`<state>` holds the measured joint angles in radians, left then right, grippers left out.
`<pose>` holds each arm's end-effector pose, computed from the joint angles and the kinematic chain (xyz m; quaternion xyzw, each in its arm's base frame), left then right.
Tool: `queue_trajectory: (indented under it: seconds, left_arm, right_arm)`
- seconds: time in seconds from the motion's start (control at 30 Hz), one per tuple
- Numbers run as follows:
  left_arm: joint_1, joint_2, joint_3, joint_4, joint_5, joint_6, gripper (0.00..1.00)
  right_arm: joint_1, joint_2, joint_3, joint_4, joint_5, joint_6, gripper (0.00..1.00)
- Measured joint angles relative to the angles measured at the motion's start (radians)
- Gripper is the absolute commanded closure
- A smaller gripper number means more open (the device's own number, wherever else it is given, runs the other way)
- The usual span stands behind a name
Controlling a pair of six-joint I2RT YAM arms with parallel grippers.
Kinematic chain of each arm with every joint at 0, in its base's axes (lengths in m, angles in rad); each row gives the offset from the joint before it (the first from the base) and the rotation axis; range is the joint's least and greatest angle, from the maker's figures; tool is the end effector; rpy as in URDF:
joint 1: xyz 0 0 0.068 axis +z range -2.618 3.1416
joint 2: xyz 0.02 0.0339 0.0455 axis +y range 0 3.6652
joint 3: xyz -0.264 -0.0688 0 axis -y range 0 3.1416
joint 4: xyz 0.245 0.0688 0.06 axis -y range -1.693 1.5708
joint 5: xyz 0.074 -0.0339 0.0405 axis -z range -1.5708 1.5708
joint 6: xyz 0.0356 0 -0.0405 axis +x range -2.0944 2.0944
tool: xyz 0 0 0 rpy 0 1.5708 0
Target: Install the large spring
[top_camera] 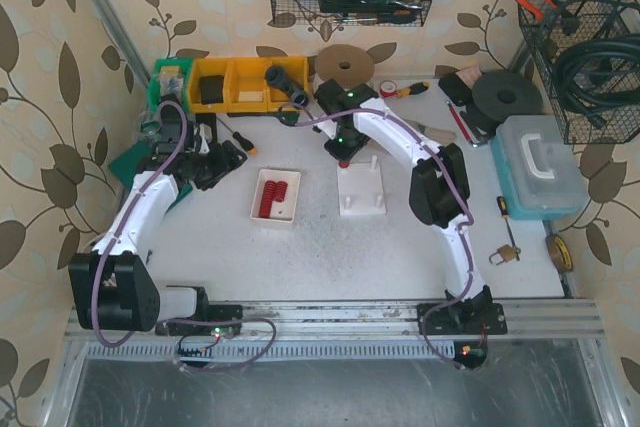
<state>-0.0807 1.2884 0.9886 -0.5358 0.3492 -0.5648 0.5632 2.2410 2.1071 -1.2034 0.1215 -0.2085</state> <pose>0.2684 -0.0339 0.2723 -0.1597 0.9072 -0.2660 0.2842 0.3913 0.2420 0.2408 -0.3665 0.9211 -0.0388 0.1251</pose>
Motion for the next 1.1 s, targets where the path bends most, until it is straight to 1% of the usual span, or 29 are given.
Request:
queue_trajectory:
  seconds: [0.4, 0.43, 0.5, 0.53, 0.57, 0.6, 0.63, 0.67, 0.77, 0.97, 1.1]
  left_arm:
    - [0.000, 0.000, -0.011, 0.006, -0.008, 0.000, 0.16]
    - [0.000, 0.000, -0.011, 0.006, -0.008, 0.000, 0.16]
    - [0.000, 0.000, -0.011, 0.006, -0.008, 0.000, 0.16]
    - [0.000, 0.000, -0.011, 0.006, -0.008, 0.000, 0.16]
    - [0.000, 0.000, -0.011, 0.006, -0.008, 0.000, 0.16]
    - [0.000, 0.000, -0.011, 0.006, -0.008, 0.000, 0.16]
    - [0.000, 0.000, -0.011, 0.006, -0.008, 0.000, 0.16]
    - [0.000, 0.000, -0.011, 0.006, -0.008, 0.000, 0.16]
    - [0.000, 0.000, -0.011, 0.006, -0.008, 0.000, 0.16]
    - [0.000, 0.000, -0.011, -0.027, -0.008, 0.006, 0.18]
    - [0.000, 0.000, -0.007, -0.071, -0.008, 0.016, 0.19]
  right_arm:
    - [0.031, 0.050, 0.000, 0.034, 0.001, -0.006, 1.00]
    - [0.031, 0.054, 0.000, 0.035, 0.001, -0.006, 0.98]
    - [0.030, 0.057, 0.000, 0.035, 0.002, -0.006, 0.86]
    - [0.030, 0.057, 0.000, 0.035, 0.002, -0.005, 0.77]
    - [0.030, 0.057, 0.000, 0.035, 0.002, -0.005, 0.64]
    - [0.030, 0.057, 0.000, 0.035, 0.003, -0.003, 0.47]
    - [0.031, 0.057, 0.000, 0.035, 0.006, 0.002, 0.38]
    - [0.031, 0.057, 0.000, 0.036, 0.012, 0.008, 0.36]
    - [0.031, 0.057, 0.000, 0.045, 0.021, 0.023, 0.33]
    - [0.032, 0.050, 0.022, 0.043, 0.027, 0.048, 0.33]
    - [0.036, -0.021, 0.023, 0.042, 0.036, 0.080, 0.33]
